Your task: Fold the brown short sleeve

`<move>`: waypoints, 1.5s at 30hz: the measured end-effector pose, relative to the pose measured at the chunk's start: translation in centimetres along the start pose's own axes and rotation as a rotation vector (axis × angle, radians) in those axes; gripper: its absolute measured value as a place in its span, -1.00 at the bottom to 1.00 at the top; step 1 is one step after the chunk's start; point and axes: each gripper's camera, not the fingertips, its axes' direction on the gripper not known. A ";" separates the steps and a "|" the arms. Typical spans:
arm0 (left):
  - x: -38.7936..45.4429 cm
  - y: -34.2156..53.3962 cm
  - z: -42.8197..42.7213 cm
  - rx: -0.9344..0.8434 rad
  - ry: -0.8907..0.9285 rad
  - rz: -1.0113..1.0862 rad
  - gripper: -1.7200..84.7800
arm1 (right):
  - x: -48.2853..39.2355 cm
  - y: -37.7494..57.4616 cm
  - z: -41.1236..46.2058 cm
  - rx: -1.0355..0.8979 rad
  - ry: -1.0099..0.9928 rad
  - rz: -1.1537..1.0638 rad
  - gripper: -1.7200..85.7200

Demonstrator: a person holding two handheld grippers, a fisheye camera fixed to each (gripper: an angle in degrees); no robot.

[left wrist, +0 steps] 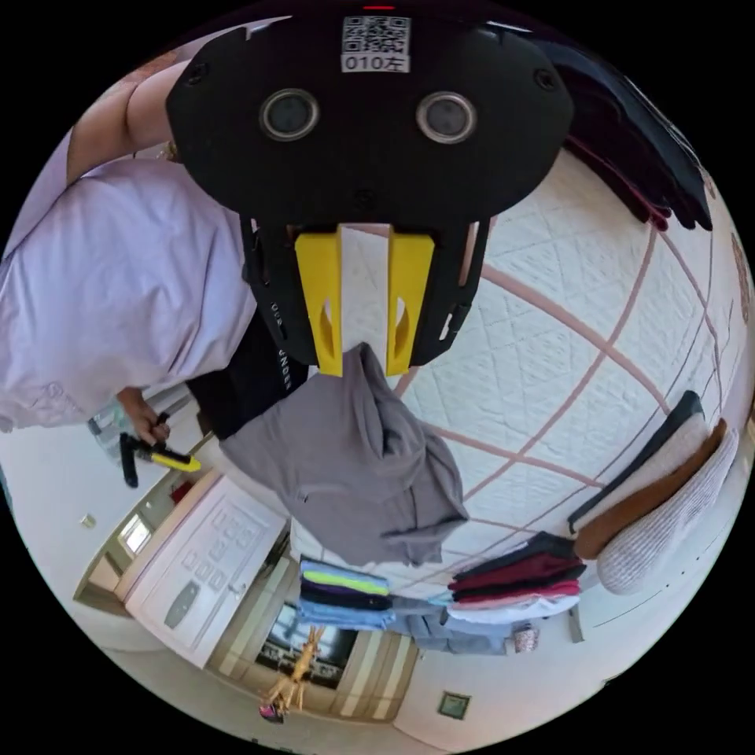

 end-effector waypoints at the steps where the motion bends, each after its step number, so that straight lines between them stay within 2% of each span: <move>1: -1.0 -0.4 -0.5 0.061 0.036 -0.055 -0.78 | -0.3 -0.7 0.2 0.005 -0.018 -0.020 -0.92; 6: -4.8 -2.5 2.3 0.120 0.172 -0.244 -0.75 | -2.0 -4.2 0.3 0.041 -0.046 -0.129 -0.93; 11: -4.5 -6.1 7.6 -0.030 0.142 -0.193 -0.78 | -4.5 -7.5 1.3 0.009 -0.021 -0.258 -0.93; 13: -3.4 -7.3 9.9 -0.176 -0.037 -0.138 -0.79 | -5.4 -8.1 1.5 -0.005 -0.002 -0.298 -0.93; 14: -3.0 -7.5 10.1 -0.188 -0.067 -0.115 -0.79 | -5.8 -8.4 1.6 -0.007 0.007 -0.318 -0.93; 20: -1.1 -10.2 7.9 -0.171 -0.270 -0.039 -0.74 | -4.9 -8.9 2.1 -0.020 -0.025 -0.314 -0.93; 22: 0.3 -13.2 7.9 -0.133 -0.368 0.084 -0.73 | -3.9 -9.8 2.2 -0.008 -0.044 -0.304 -0.93; 25: 2.4 -18.0 10.5 -0.108 -0.409 0.294 -0.72 | -2.3 -12.3 2.2 0.006 -0.054 -0.311 -0.92; 28: 4.1 -22.7 14.6 -0.085 -0.364 0.476 -0.71 | -0.8 -15.2 1.6 0.014 -0.046 -0.331 -0.92; 32: 5.0 -27.6 19.7 -0.090 -0.300 0.615 -0.72 | 0.9 -17.2 0.5 0.050 -0.020 -0.337 -0.92; 37: 4.3 -30.7 27.2 -0.277 -0.302 0.731 -0.77 | 3.4 -16.9 0.7 0.014 0.005 -0.298 -0.92; 39: 3.3 -30.8 28.3 -0.316 -0.273 0.728 -0.82 | 4.3 -16.4 0.8 0.000 0.004 -0.276 -0.92; 43: -1.0 -32.0 24.9 -0.172 -0.128 0.568 -0.93 | 6.5 -15.4 1.2 -0.037 0.014 -0.215 -0.92; 45: -4.0 -32.9 23.5 -0.156 -0.058 0.462 -0.94 | 7.3 -15.1 1.3 -0.040 0.005 -0.194 -0.92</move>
